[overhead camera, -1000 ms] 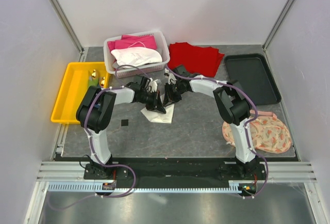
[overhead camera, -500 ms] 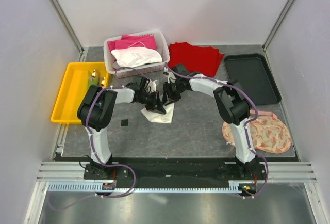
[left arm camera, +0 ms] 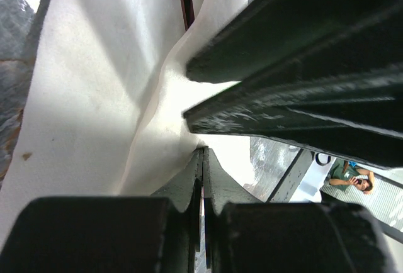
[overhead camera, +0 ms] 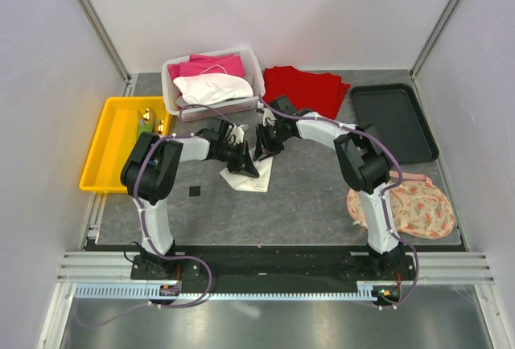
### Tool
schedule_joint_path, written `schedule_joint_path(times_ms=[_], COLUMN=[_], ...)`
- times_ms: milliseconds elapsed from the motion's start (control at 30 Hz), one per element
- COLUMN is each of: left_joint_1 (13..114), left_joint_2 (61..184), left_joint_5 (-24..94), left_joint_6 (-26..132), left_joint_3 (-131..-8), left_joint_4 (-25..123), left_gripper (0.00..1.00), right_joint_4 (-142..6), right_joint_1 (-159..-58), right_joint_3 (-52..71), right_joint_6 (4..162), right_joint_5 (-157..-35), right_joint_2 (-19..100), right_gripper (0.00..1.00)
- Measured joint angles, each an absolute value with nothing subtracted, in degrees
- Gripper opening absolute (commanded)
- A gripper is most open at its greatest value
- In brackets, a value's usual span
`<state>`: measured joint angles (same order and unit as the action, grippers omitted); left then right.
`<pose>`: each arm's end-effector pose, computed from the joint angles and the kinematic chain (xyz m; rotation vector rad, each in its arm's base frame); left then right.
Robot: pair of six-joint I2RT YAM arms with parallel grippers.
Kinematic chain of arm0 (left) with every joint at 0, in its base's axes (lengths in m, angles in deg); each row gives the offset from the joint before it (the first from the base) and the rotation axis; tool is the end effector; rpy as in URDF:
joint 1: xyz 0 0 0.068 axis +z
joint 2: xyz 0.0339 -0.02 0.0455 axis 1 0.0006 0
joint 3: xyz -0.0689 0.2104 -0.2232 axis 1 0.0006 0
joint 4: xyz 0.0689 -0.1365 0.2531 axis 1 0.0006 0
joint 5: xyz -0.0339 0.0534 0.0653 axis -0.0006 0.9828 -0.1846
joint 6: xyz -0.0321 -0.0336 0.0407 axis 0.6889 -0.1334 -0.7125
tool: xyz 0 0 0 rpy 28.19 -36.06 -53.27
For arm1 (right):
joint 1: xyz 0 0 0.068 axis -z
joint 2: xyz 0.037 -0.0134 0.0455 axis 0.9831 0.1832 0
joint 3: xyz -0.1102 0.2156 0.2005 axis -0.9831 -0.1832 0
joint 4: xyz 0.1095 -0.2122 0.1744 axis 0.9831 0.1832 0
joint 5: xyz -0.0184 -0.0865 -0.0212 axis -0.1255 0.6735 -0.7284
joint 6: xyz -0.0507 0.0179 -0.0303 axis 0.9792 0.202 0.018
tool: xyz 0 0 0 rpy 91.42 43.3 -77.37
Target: Place the utensils on the paper napkin and roll it up
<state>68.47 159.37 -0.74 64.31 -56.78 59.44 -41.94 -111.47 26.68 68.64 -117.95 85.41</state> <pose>0.3667 -0.1793 0.1138 0.2550 2.6946 -1.2728 0.4341 0.2984 0.1567 -0.4484 2.7105 0.9729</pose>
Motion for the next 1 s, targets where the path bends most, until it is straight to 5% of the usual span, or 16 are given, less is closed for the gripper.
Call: schedule_joint_path(times_ms=[167, 433, 1000], left_joint_1=[68.47, 69.02, 73.39], left_joint_2=[159.37, 157.62, 150.80], left_joint_5=[-0.76, 0.20, 1.43], left_joint_6=[64.28, 64.18, 63.32], left_joint_3=[-56.78, -55.93, -53.79], left_joint_4=[59.44, 59.92, 65.21], left_gripper=[0.03, 0.22, 0.15], right_joint_4=[-42.21, -42.64, -43.36], right_joint_1=[-111.49, -111.58, -111.52], right_joint_3=[27.49, 28.12, 27.79], right_joint_6=[68.51, 68.51, 68.51], right_joint_5=[-117.95, -118.36, -118.71], right_joint_2=[86.59, 87.73, 87.84], right_gripper=[0.30, 0.27, 0.22])
